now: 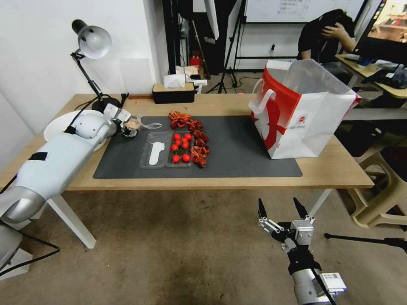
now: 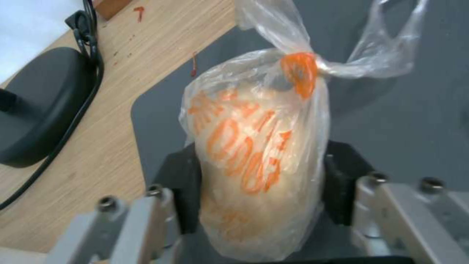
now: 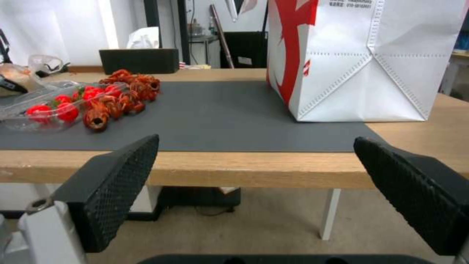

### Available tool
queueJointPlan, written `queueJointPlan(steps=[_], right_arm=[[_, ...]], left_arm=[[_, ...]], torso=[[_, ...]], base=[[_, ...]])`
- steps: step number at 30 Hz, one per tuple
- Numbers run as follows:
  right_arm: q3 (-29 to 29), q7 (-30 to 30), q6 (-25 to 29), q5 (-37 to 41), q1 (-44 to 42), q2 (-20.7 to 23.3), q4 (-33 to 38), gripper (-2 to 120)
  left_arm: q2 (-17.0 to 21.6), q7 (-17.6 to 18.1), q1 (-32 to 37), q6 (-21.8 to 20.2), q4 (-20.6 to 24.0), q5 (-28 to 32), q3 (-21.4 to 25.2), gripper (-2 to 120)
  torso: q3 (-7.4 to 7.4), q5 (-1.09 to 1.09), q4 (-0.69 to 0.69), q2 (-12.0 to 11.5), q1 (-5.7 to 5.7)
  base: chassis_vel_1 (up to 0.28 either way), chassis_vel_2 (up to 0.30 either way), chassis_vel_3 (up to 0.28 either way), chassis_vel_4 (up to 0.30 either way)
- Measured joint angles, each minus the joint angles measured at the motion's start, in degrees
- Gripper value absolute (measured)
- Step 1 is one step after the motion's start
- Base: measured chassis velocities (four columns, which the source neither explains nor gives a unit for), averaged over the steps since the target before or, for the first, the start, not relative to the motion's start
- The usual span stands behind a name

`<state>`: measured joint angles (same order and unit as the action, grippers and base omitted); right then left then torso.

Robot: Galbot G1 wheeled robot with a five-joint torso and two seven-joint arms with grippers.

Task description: Pick up the trash from the table and place it into the takeout bag.

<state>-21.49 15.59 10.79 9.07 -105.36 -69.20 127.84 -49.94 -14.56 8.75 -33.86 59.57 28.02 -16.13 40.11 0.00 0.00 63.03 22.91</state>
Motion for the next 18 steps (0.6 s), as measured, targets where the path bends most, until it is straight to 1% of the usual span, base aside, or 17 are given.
queueJointPlan(steps=[2, 3, 5, 6, 7, 8, 9, 11, 12, 14, 15, 16, 18], right_arm=[[0.0, 0.0, 0.0, -0.1, 0.0, 0.0, 0.0, 100], [0.0, 0.0, 0.0, -0.1, 0.0, 0.0, 0.0, 100], [0.0, 0.0, 0.0, -0.1, -0.1, -0.1, 0.1, 100], [0.0, 0.0, 0.0, -0.1, -0.1, -0.1, 0.1, 100], [0.0, 0.0, 0.0, -0.1, -0.1, -0.1, 0.3, 100], [0.0, 0.0, 0.0, -0.2, -0.1, -0.2, 0.3, 100], [0.0, 0.0, 0.0, -0.2, -0.1, -0.2, 0.3, 100], [0.0, 0.0, 0.0, -0.3, -0.1, -0.2, 0.5, 100], [0.0, 0.0, 0.0, -0.3, -0.1, -0.2, 0.5, 100], [0.1, 0.0, 0.0, -0.5, -0.2, -0.4, 0.7, 100], [0.1, 0.0, 0.0, -0.5, -0.2, -0.4, 0.7, 100], [0.2, 0.0, 0.0, -0.6, -0.3, -0.4, 0.7, 100], [0.3, 0.0, 0.0, -1.0, -0.4, -0.7, 1.0, 100]], left_arm=[[0.1, 0.1, 0.1, 0.1, 0.5, 0.2, 0.2, 34], [0.1, 0.1, 0.1, 0.1, 0.5, 0.2, 0.2, 34], [0.3, 0.3, 0.3, 0.2, 1.5, 0.5, 0.8, 27], [0.3, 0.3, 0.3, 0.2, 1.5, 0.5, 0.8, 27], [0.6, 0.8, 0.6, 0.4, 2.7, 1.1, 1.2, 19], [0.9, 1.1, 0.7, 0.6, 4.0, 1.7, 1.6, 15], [0.9, 1.1, 0.7, 0.6, 4.0, 1.7, 1.6, 15], [1.5, 1.8, 0.9, 1.0, 7.2, 3.5, 2.3, 8], [1.5, 1.8, 0.9, 1.0, 7.2, 3.5, 2.3, 8], [1.8, 2.7, 0.8, 1.1, 11.0, 5.5, 2.8, 7], [1.8, 2.7, 0.8, 1.1, 11.0, 5.5, 2.8, 7], [1.8, 3.1, 0.6, 1.2, 12.3, 6.2, 2.9, 7], [1.8, 4.4, -0.2, 1.3, 16.9, 9.0, 3.2, 7]], torso=[[0.00, 0.00, 0.00, 0.0, 0.00], [0.00, 0.00, 0.00, 0.0, 0.00], [0.00, -0.02, 0.00, 0.0, 0.01], [0.00, -0.02, 0.00, 0.0, 0.01], [0.00, 0.00, 0.00, 0.0, 0.00], [0.00, -0.01, 0.00, 0.0, 0.00], [0.00, -0.01, 0.00, 0.0, 0.00], [0.00, -0.01, 0.01, 0.0, 0.00], [0.00, -0.01, 0.01, 0.0, 0.00], [0.00, 0.00, 0.00, 0.0, 0.01], [0.00, 0.00, 0.00, 0.0, 0.01], [0.00, -0.01, 0.00, 0.0, 0.00], [0.00, 0.01, 0.00, 0.0, 0.00]], base=[[0.000, 0.000, 0.000, 0.000], [0.000, 0.000, 0.000, 0.000], [0.000, 0.000, 0.000, 0.000], [0.000, 0.000, 0.000, 0.000], [0.000, 0.000, 0.000, 0.000], [0.000, 0.000, 0.000, 0.000], [0.000, 0.000, 0.000, 0.000], [0.000, 0.000, 0.000, 0.000], [0.000, 0.000, 0.000, 0.000], [0.000, 0.000, 0.000, 0.000], [0.000, 0.000, 0.000, 0.000], [0.000, 0.000, 0.000, 0.000], [0.000, 0.000, 0.000, 0.000]])
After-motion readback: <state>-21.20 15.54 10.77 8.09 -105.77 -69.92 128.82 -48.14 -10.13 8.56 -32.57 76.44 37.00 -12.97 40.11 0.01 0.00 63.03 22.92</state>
